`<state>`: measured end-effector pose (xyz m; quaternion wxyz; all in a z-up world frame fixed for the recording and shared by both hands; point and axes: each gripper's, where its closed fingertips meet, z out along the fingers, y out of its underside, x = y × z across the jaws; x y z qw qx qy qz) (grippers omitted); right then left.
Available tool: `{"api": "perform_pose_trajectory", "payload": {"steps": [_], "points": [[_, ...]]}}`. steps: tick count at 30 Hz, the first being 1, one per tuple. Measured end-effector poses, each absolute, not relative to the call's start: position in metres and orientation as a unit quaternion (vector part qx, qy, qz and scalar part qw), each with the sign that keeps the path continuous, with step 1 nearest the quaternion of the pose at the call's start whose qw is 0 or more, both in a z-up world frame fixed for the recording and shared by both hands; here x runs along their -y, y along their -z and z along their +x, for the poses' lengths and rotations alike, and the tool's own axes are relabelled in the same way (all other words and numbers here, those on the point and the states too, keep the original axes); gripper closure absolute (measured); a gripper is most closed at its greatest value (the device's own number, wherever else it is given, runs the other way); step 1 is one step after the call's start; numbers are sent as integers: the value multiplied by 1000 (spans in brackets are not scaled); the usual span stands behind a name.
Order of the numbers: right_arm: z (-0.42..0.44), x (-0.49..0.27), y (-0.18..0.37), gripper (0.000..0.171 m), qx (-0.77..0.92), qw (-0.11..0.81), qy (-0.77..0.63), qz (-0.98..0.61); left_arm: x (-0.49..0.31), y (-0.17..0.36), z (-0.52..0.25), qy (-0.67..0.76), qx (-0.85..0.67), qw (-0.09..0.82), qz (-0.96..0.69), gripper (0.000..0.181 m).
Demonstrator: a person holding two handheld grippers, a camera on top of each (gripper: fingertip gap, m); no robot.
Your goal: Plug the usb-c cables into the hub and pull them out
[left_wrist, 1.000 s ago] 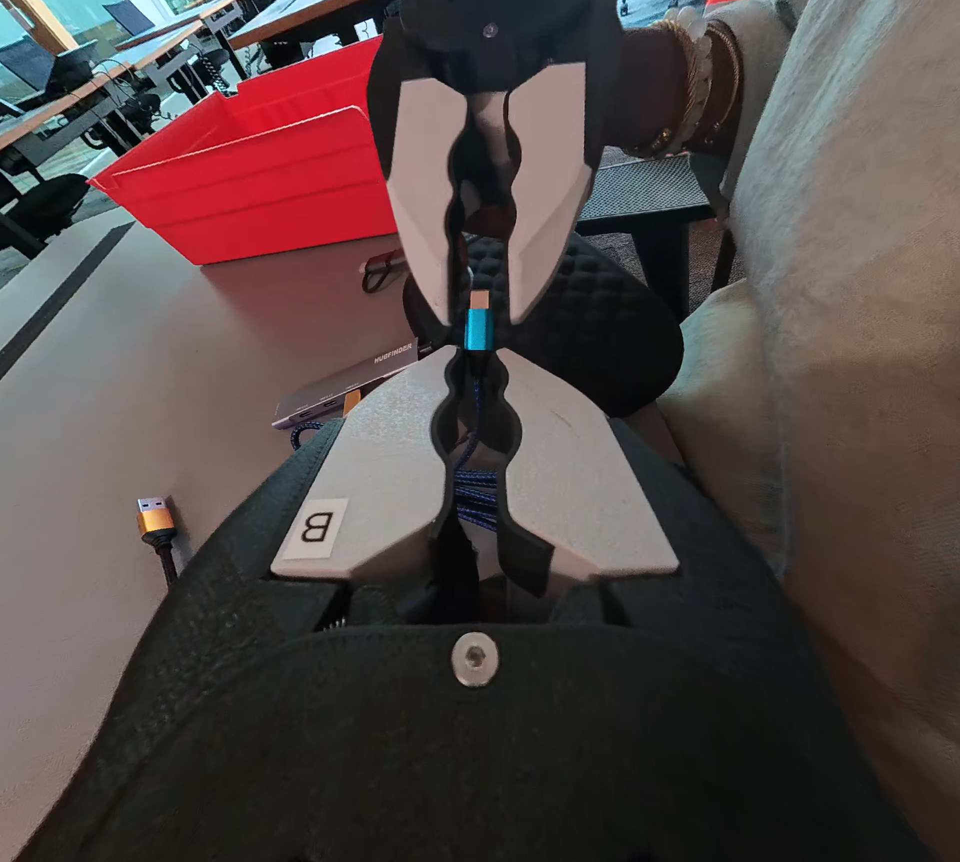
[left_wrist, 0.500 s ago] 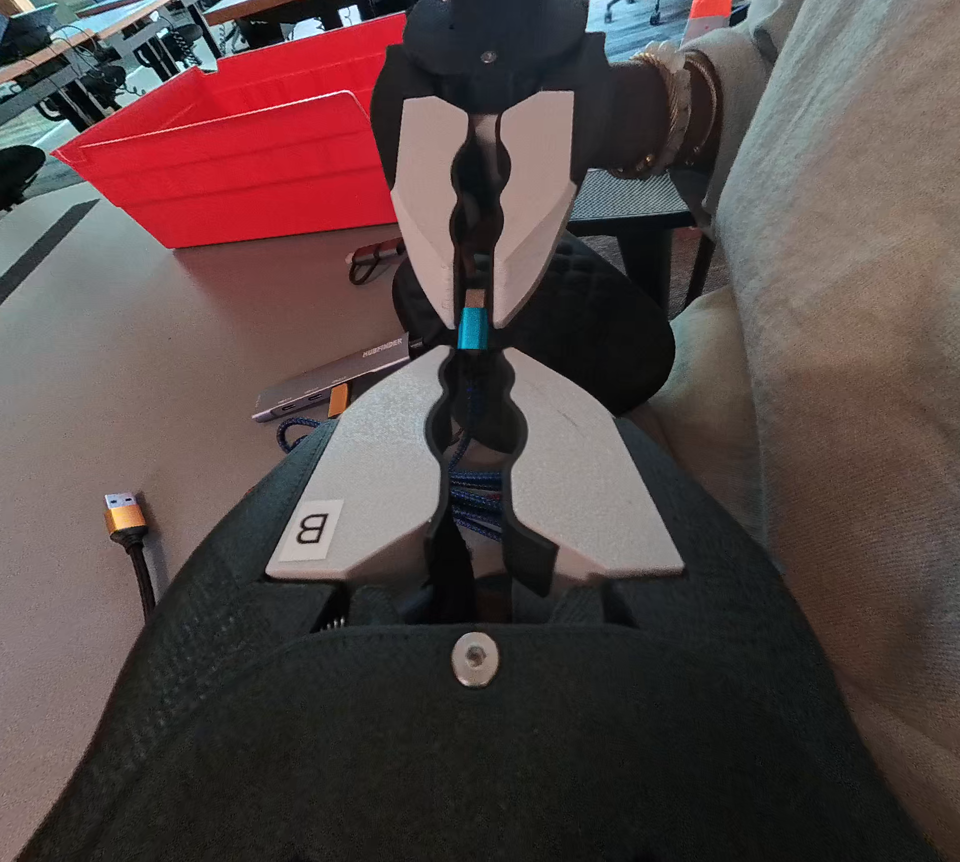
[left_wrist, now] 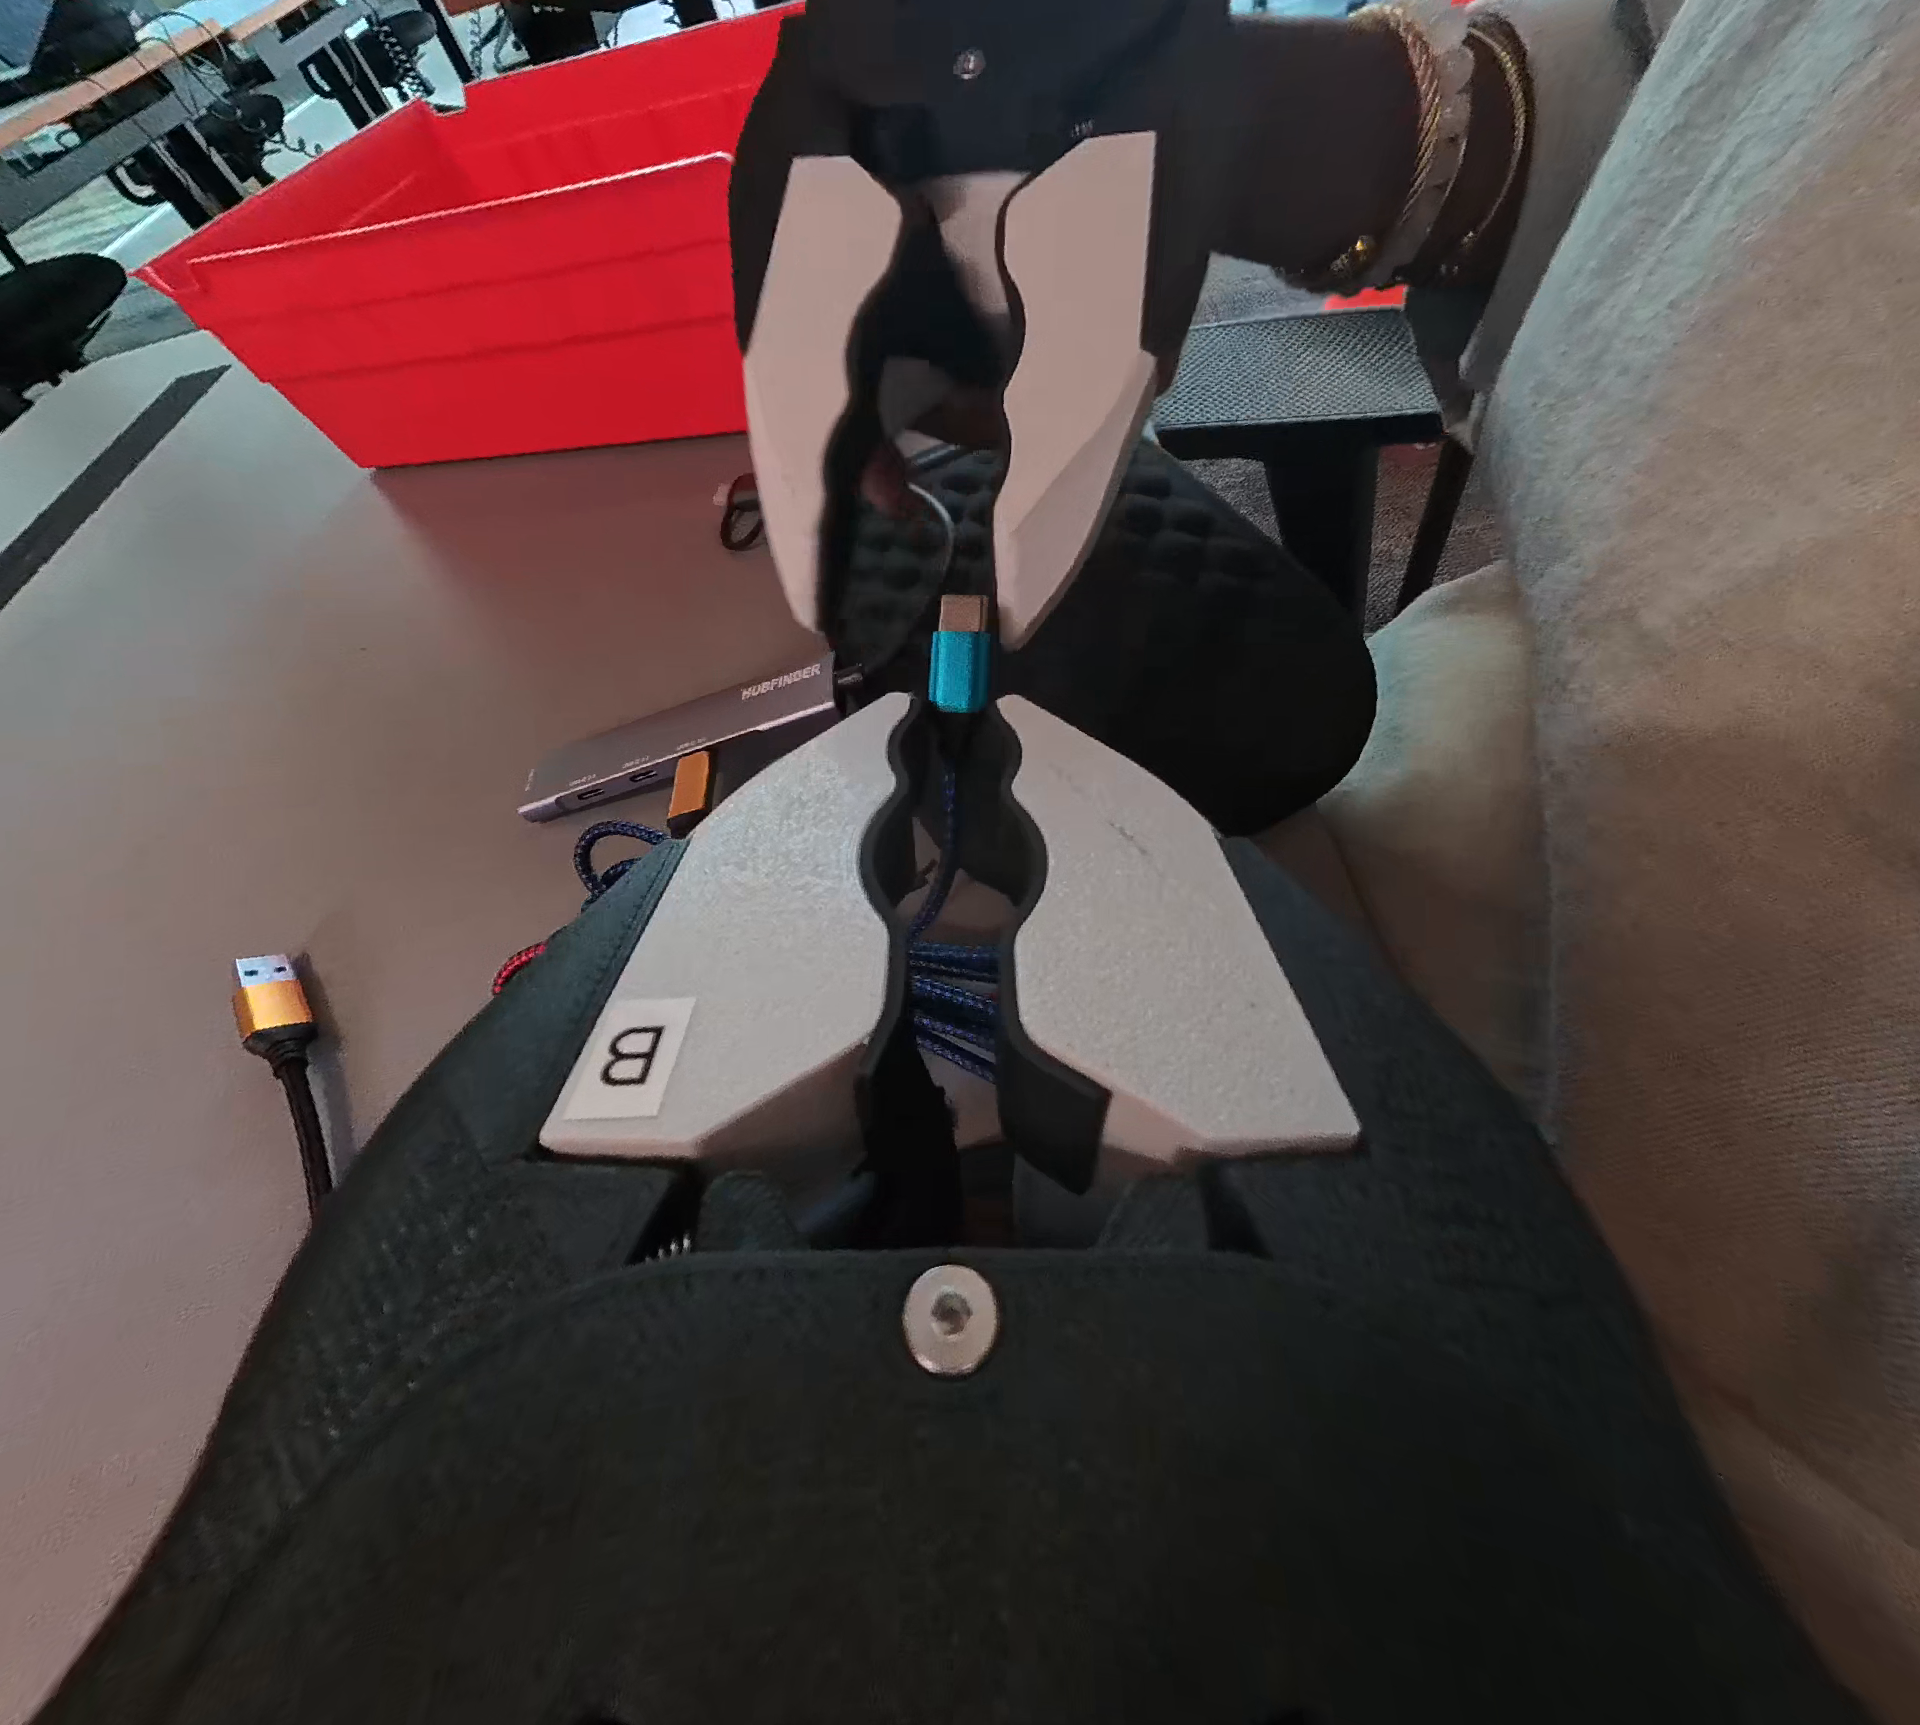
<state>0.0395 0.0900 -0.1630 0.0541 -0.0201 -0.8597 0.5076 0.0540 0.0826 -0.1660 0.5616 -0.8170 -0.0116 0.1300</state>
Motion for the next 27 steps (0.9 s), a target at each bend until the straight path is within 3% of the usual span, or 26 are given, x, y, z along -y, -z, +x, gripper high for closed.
{"api": "perform_pose_trajectory", "payload": {"steps": [5, 7, 13, 18, 21, 27], "points": [[-4, -120, 189, 120, 892, 46, -401, -203, -80, 162, 52, -129, 23, 571, -811, 171], [-12, -125, 200, 112, 889, -9, -370, -269, -80, 163, 53, -132, 22, 569, -811, 171], [-15, -118, 216, 116, 853, -185, -318, -371, -79, 163, 51, -136, 31, 569, -811, 171], [-20, -102, 222, 146, 820, -242, -318, -411, -79, 163, 50, -139, 34, 567, -811, 171], [-26, -93, 221, 154, 801, -244, -355, -416, -79, 163, 49, -150, 33, 565, -811, 171], [-29, -104, 183, 162, 787, -153, -464, -376, -68, 146, 39, -165, 80, 606, -774, 171]]}}
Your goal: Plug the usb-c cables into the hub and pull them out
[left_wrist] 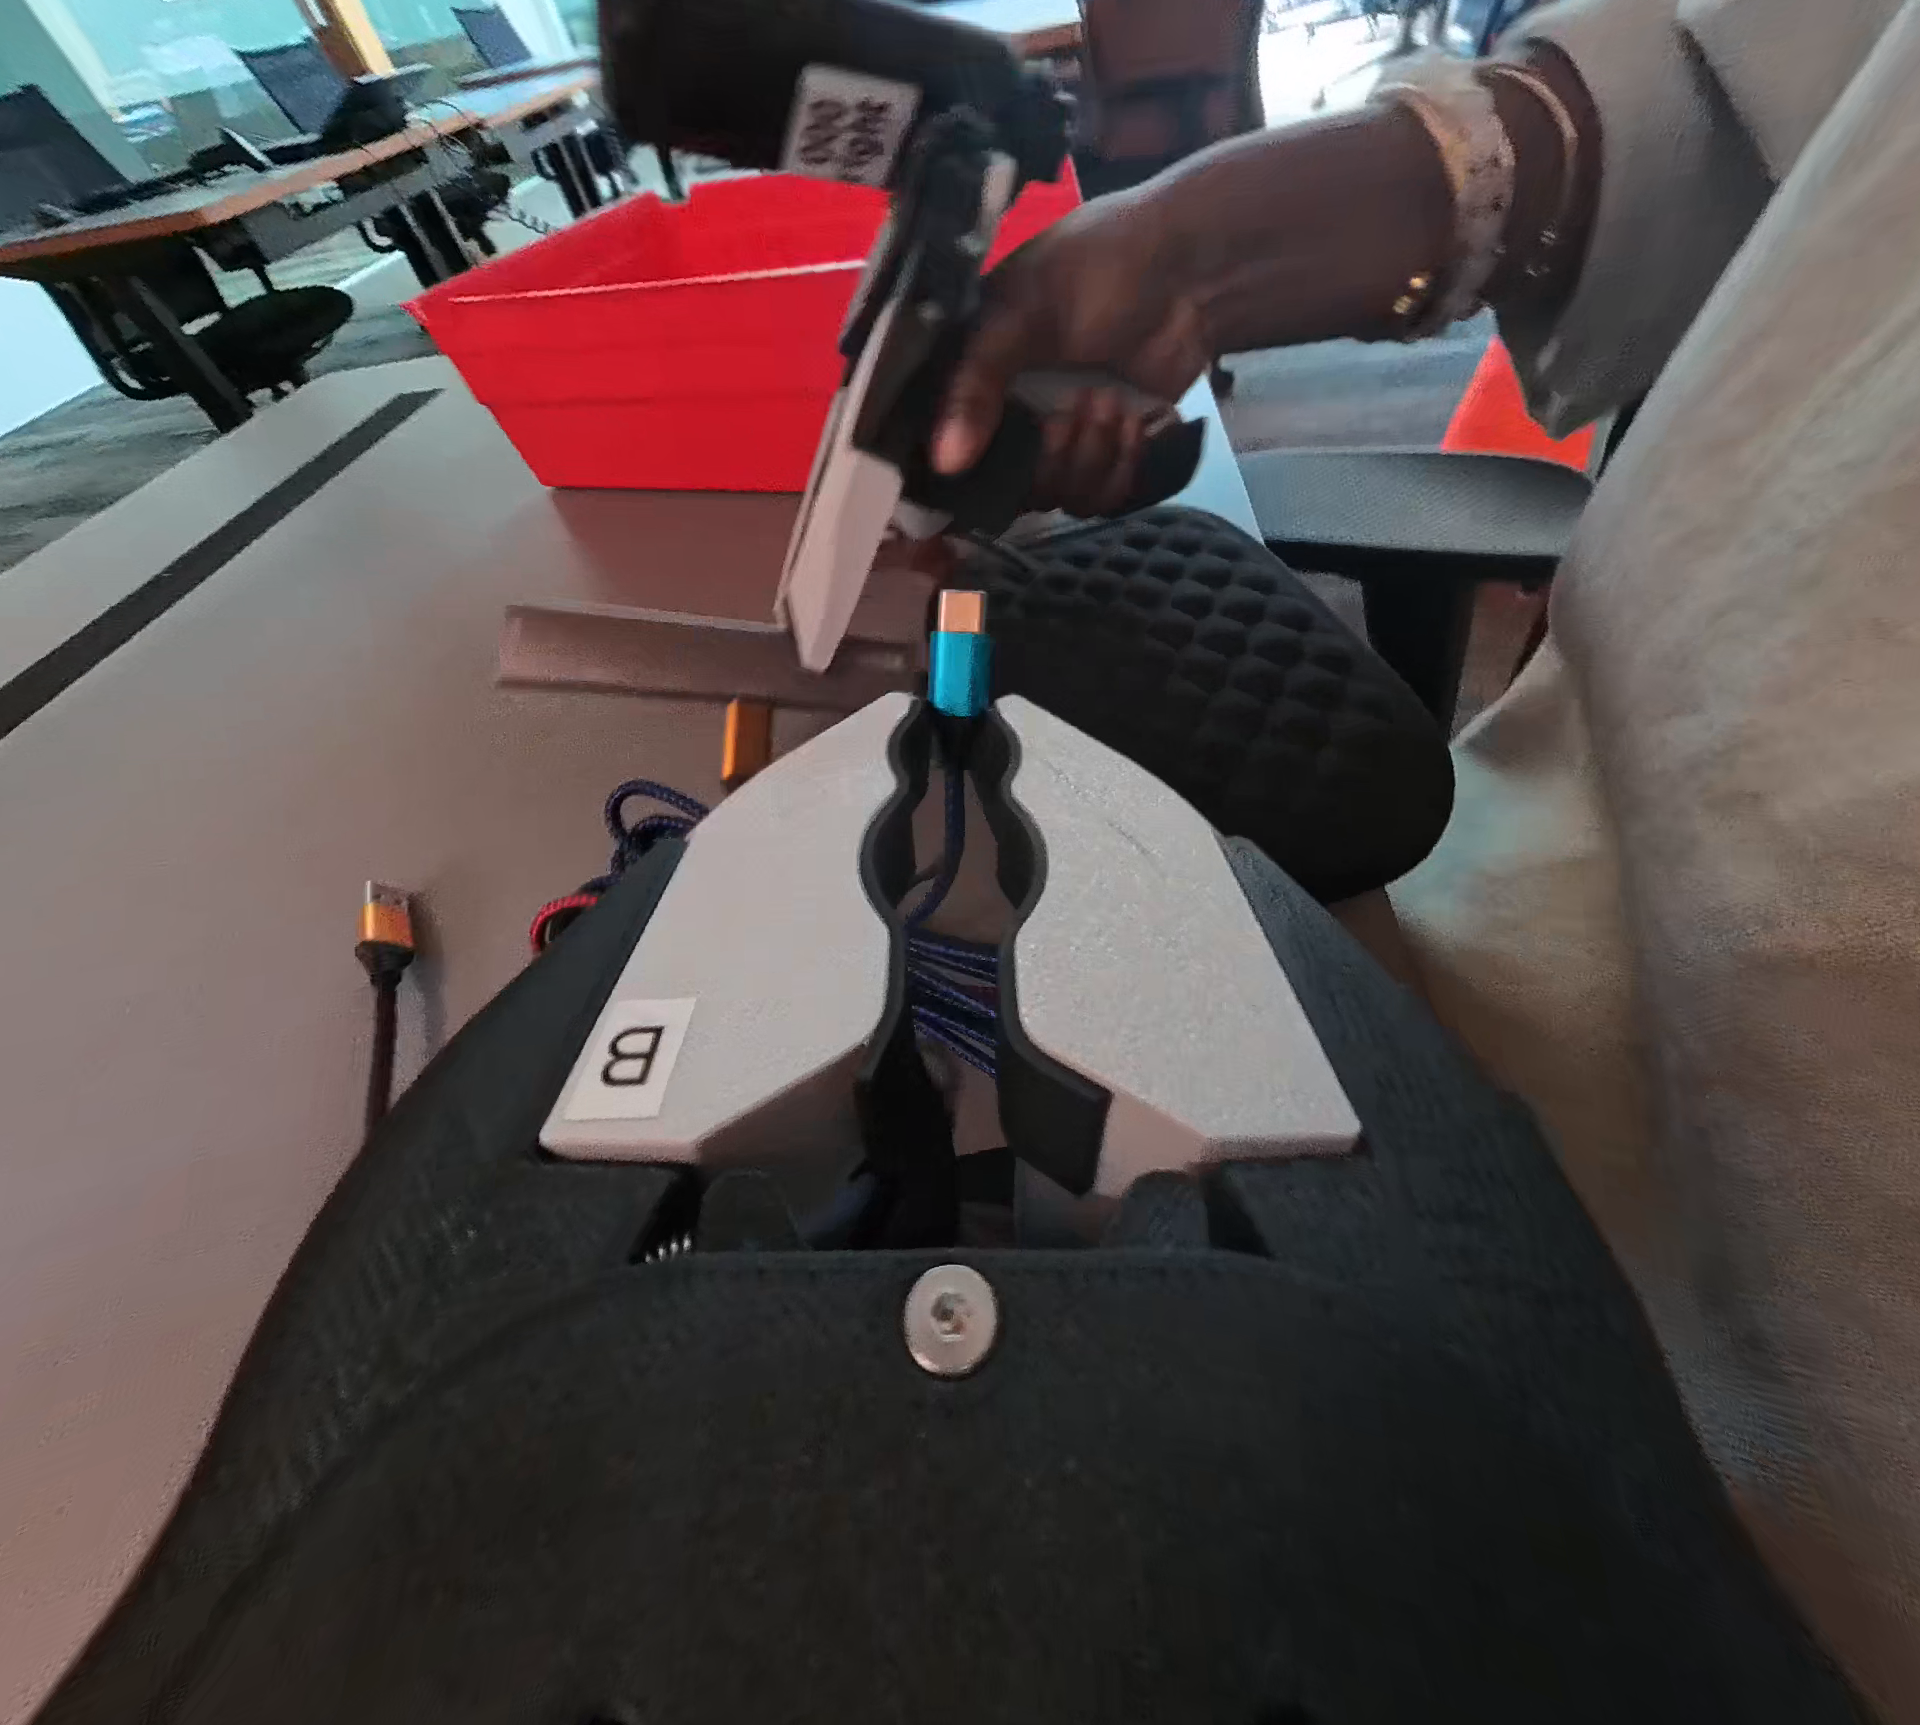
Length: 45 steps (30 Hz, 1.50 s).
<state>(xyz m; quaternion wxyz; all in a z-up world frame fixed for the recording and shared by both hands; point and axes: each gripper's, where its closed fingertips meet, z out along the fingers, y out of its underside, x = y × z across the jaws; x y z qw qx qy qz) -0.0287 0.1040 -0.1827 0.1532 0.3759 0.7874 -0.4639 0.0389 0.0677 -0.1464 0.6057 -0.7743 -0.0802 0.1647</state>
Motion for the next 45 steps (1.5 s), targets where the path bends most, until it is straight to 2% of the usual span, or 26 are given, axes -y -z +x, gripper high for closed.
{"api": "perform_pose_trajectory", "payload": {"steps": [6, 11, 14, 17, 21, 27, 31, 35, 41, 45], "points": [[3, -148, 136, 163, -747, 178, 505, 394, -53, 135, 25, -181, 138, 631, -742, 171], [37, -186, 123, 163, -839, 97, 461, 274, -52, 133, 25, -180, 139, 635, -738, 171], [54, -185, 149, 163, -839, 158, 419, 308, -56, 136, 28, -180, 122, 626, -749, 171], [52, -178, 190, 162, -837, 163, 395, 341, -60, 140, 31, -178, 108, 616, -760, 171], [54, -161, 193, 160, -820, 194, 420, 336, -62, 144, 33, -174, 98, 608, -768, 171], [37, -164, 188, 128, -818, 173, 426, 346, -63, 145, 34, -167, 96, 608, -771, 171], [21, -159, 195, 121, -803, 156, 421, 392, -64, 147, 34, -167, 93, 603, -775, 171], [14, -158, 199, 124, -799, 126, 399, 433, -65, 148, 35, -168, 91, 599, -777, 171], [11, -159, 215, 135, -827, 8, 347, 442, -65, 150, 34, -166, 92, 593, -782, 171], [8, -159, 217, 143, -828, -27, 346, 441, -67, 152, 35, -170, 87, 587, -787, 171]]}}
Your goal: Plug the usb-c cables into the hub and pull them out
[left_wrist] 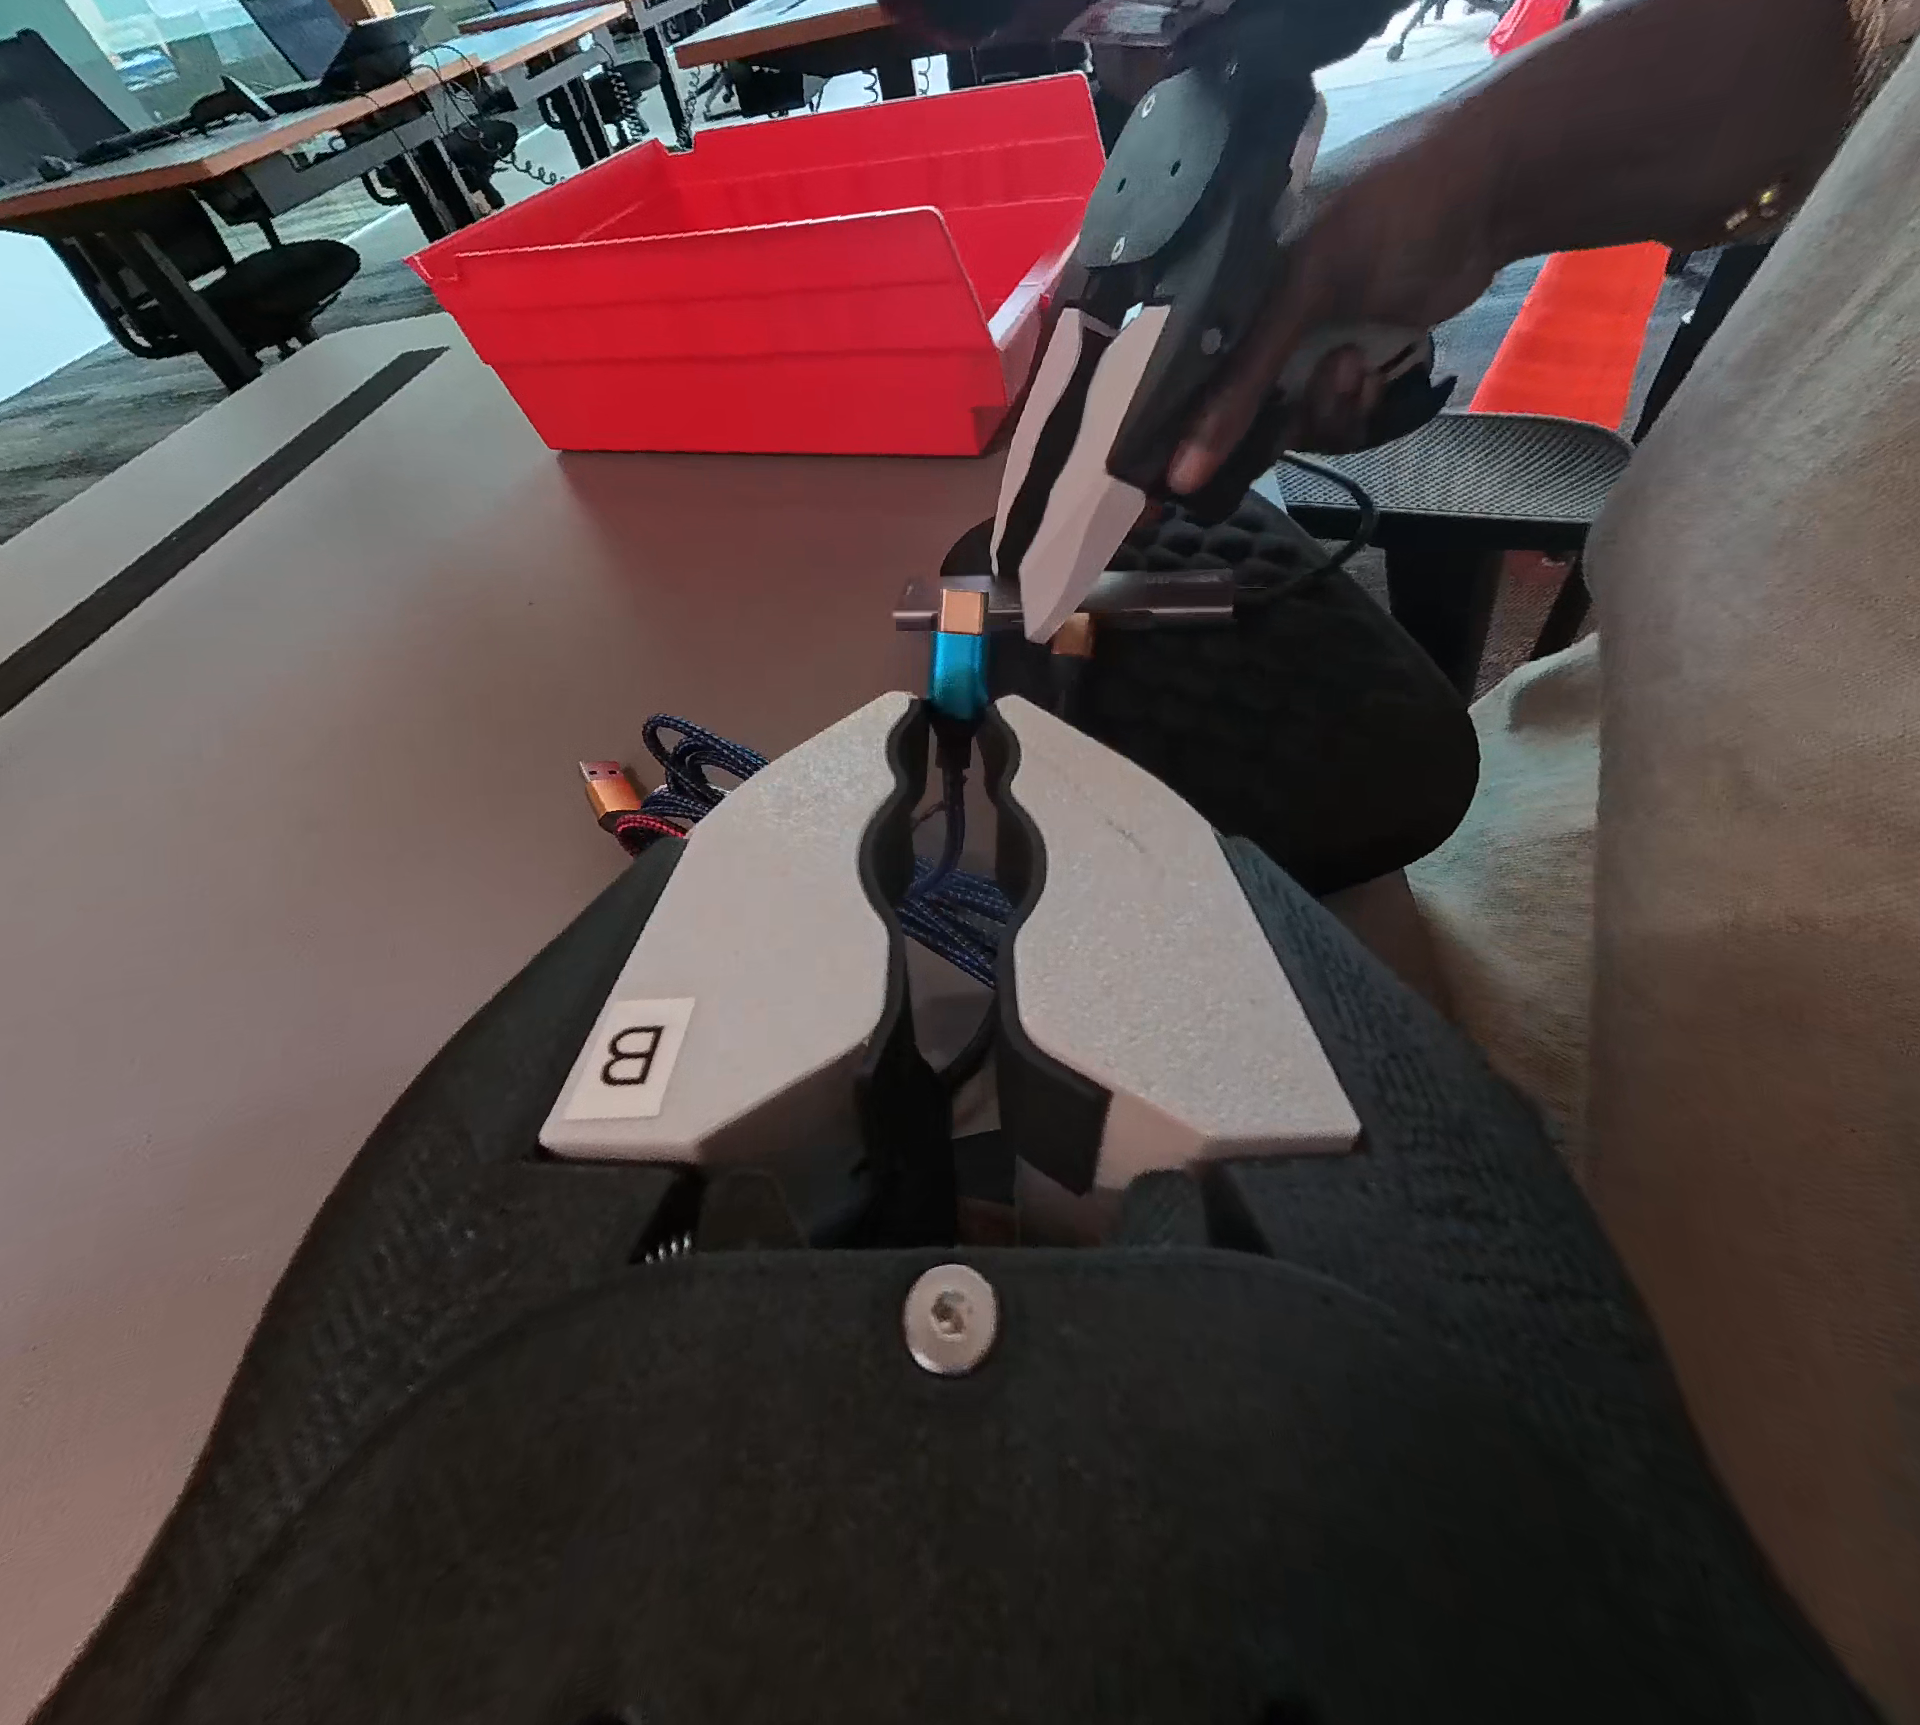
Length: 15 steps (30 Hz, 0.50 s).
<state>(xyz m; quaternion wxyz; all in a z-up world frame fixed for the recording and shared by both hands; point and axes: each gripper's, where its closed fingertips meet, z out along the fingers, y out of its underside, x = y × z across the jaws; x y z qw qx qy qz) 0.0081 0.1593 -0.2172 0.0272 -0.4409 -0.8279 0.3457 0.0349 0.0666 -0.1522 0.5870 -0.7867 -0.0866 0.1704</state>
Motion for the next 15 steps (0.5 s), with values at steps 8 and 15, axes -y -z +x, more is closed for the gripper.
{"api": "perform_pose_trajectory", "payload": {"steps": [8, 15], "points": [[3, -136, 177, 149, 808, 108, -473, -335, -65, 153, 22, -201, 125, 568, -788, 171], [7, -118, 166, 150, 751, 1, -540, -379, -75, 163, 4, -309, 139, 487, -805, 171]]}}
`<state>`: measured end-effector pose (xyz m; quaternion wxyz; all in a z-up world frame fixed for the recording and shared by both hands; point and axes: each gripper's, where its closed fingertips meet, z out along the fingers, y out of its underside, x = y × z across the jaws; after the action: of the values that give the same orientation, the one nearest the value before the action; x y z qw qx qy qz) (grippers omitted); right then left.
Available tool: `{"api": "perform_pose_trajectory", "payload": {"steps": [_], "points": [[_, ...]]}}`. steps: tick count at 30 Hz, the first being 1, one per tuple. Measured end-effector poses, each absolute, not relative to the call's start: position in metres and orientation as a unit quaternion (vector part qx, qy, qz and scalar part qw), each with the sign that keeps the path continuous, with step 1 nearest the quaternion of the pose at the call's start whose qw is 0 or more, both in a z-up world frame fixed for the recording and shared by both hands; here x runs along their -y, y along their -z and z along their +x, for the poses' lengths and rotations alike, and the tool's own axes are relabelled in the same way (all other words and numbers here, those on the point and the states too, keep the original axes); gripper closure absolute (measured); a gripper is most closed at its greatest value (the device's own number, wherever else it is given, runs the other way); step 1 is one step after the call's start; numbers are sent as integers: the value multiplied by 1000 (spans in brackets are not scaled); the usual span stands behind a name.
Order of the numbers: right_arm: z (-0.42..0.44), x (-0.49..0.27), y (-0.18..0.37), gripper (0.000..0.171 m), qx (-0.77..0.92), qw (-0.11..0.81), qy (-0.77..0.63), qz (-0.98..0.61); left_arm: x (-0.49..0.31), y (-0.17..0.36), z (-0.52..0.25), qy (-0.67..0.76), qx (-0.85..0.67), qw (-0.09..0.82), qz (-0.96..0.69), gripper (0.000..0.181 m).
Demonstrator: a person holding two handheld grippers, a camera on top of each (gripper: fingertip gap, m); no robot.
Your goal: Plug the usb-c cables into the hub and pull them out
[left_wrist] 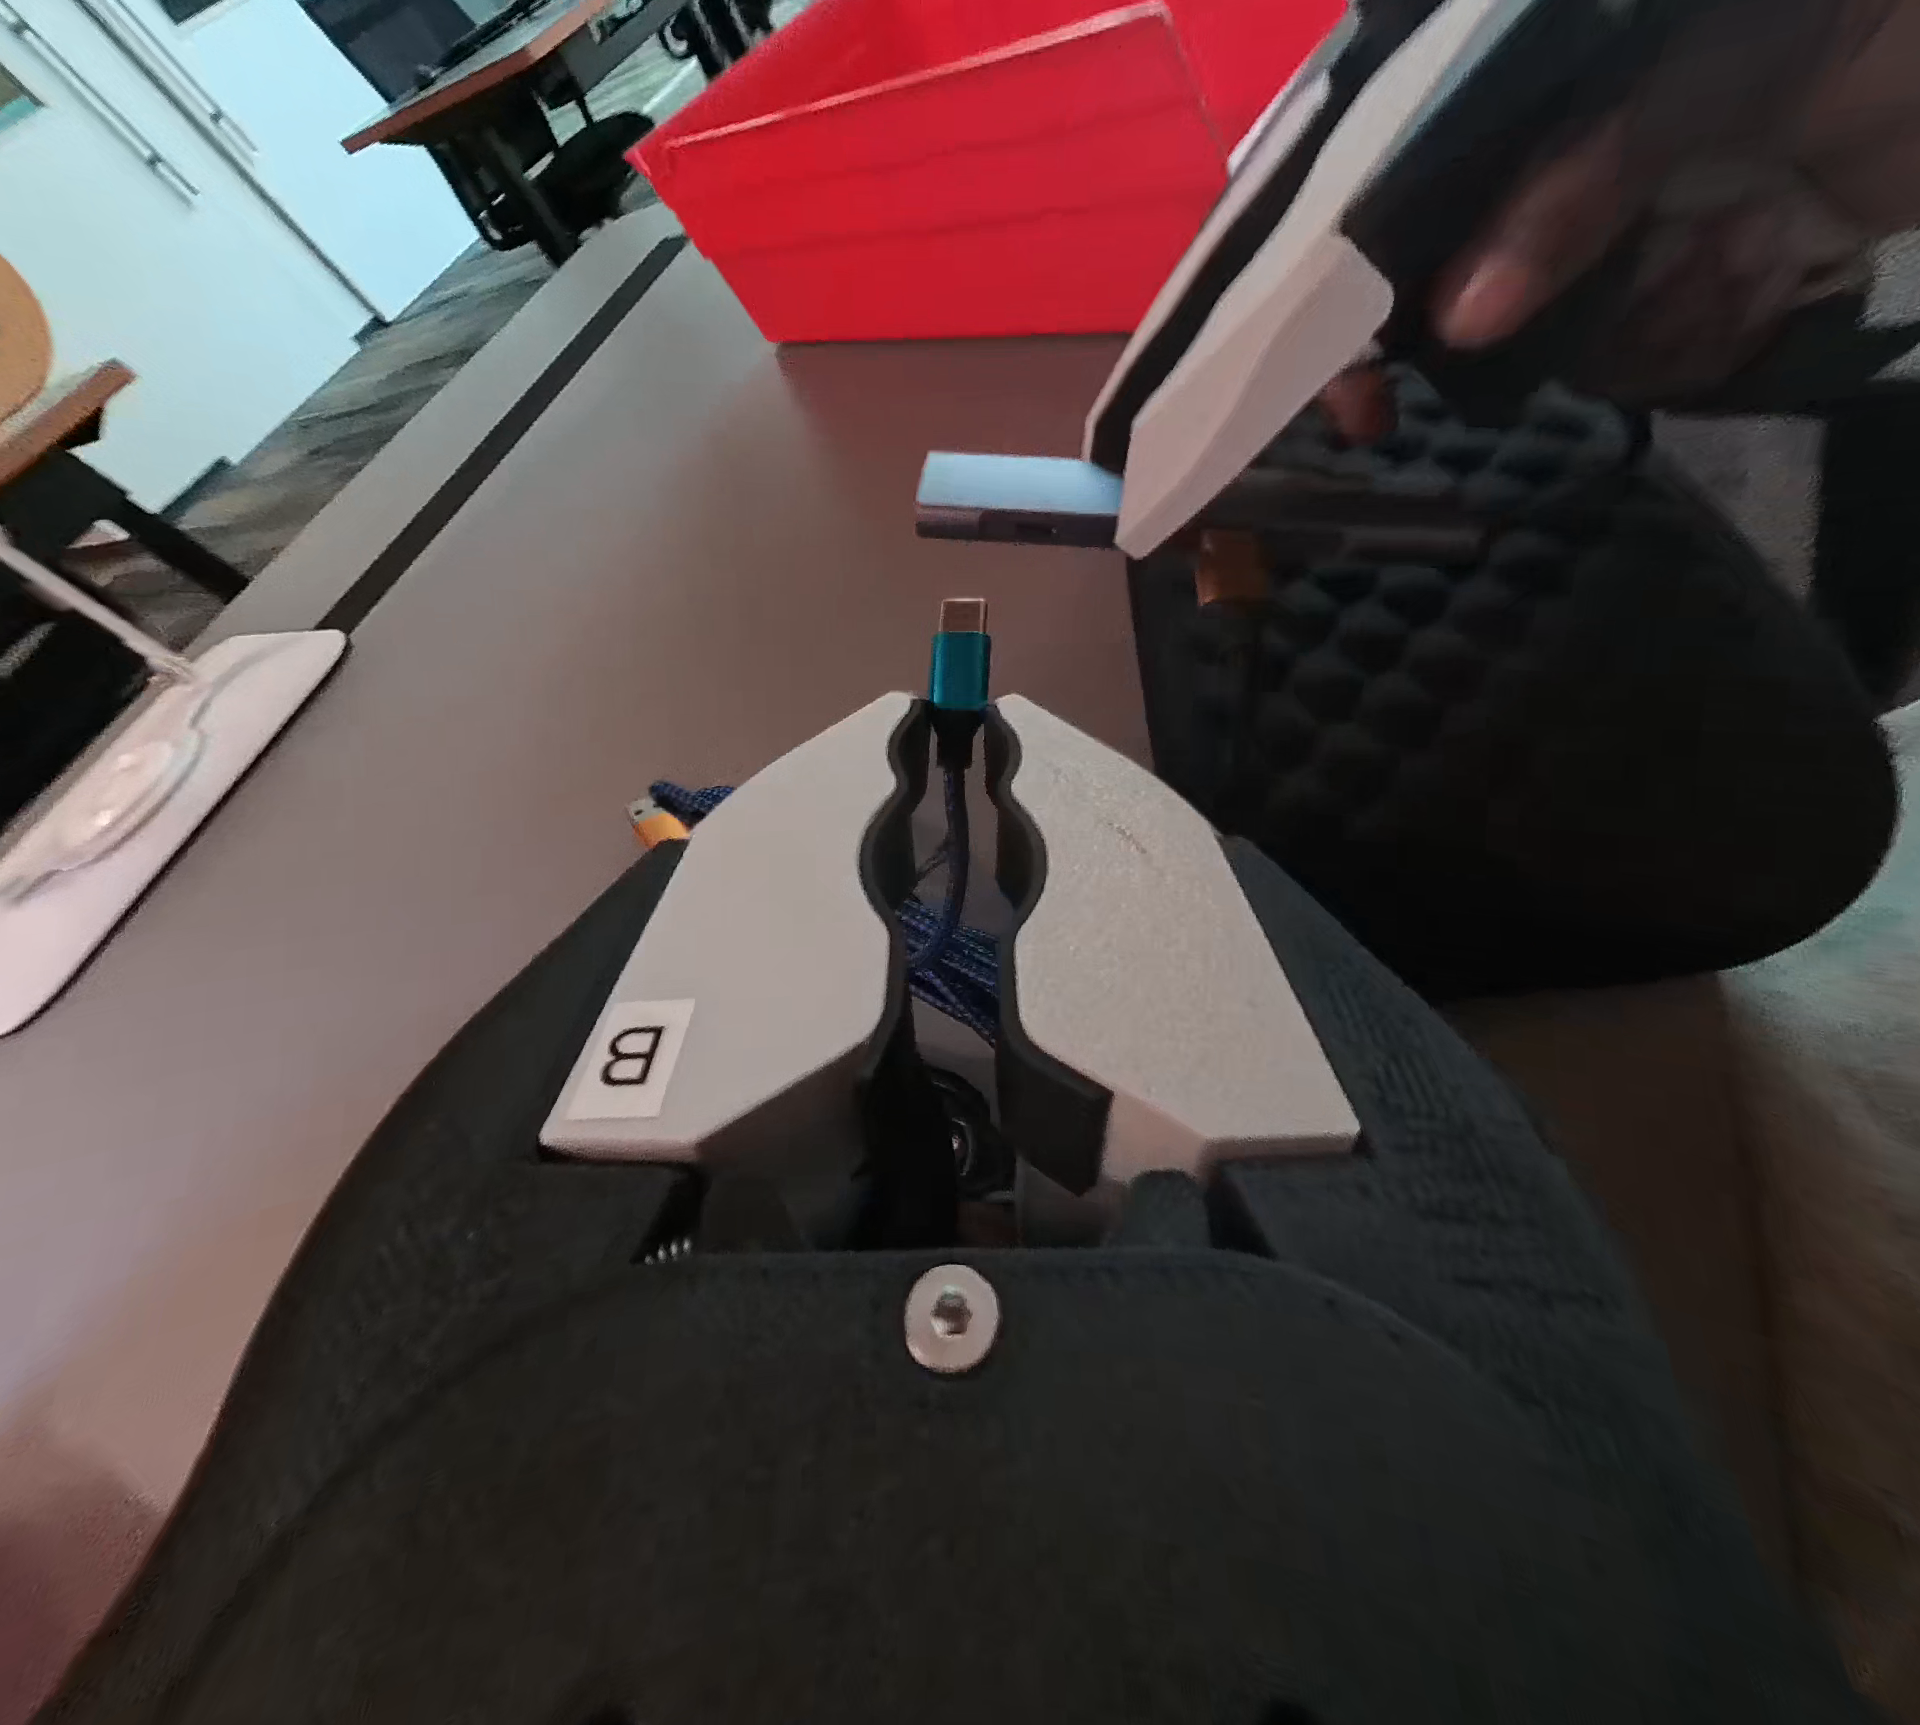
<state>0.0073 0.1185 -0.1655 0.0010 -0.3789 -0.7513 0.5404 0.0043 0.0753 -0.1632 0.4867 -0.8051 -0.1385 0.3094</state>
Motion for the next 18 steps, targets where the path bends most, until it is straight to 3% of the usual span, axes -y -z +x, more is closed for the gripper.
{"api": "perform_pose_trajectory", "payload": {"steps": [7, 18], "points": [[2, -121, 168, 150, 781, 103, -499, -361, -87, 170, 3, -298, 159, 458, -822, 171], [-2, -117, 180, 150, 798, 167, -464, -345, -91, 179, -4, -312, 174, 420, -834, 171]]}}
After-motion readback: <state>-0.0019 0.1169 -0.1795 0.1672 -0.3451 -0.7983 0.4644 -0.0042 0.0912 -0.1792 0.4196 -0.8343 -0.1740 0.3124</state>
